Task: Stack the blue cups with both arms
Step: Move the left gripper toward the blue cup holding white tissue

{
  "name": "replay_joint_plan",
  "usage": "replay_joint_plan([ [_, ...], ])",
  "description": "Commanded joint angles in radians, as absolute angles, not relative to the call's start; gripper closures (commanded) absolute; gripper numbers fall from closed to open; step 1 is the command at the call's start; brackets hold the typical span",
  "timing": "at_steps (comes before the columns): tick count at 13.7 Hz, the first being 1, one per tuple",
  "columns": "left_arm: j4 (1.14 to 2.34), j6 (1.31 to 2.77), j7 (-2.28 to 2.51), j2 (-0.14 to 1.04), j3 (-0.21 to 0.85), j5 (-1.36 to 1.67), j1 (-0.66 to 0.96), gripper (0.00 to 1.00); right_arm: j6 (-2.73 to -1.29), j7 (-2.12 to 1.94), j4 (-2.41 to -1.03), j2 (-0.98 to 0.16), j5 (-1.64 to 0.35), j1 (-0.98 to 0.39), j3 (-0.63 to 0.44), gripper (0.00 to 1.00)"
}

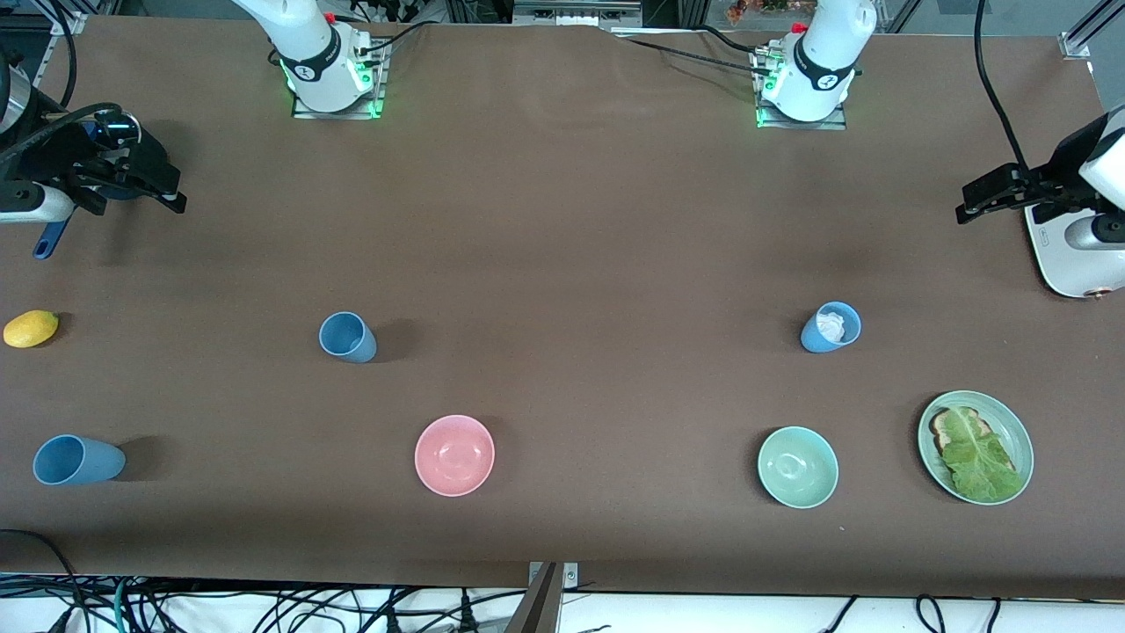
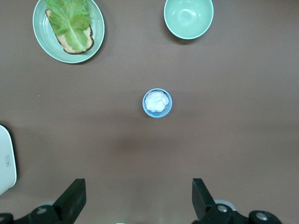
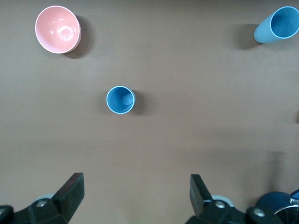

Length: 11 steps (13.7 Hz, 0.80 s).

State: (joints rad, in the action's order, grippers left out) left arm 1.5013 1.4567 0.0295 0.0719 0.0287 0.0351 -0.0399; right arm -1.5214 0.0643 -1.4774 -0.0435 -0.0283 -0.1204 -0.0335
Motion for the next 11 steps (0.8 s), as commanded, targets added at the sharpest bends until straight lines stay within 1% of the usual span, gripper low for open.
replay_joint_plan([
  [1,1.488,1.46,0.008,0.118,0.026,0.052,-0.044,0.0,-1.506,0.054,-1.473,-0.037,-0.028,-0.118,-0.034,0.0],
  [7,1.488,1.463,0.003,0.159,0.026,0.052,-0.043,0.0,-1.514,0.054,-1.483,-0.038,-0.026,-0.118,-0.035,0.0],
  [11,1.488,1.463,0.002,0.218,0.028,0.051,-0.041,0.0,-1.52,0.054,-1.483,-0.043,-0.026,-0.118,-0.034,0.0],
])
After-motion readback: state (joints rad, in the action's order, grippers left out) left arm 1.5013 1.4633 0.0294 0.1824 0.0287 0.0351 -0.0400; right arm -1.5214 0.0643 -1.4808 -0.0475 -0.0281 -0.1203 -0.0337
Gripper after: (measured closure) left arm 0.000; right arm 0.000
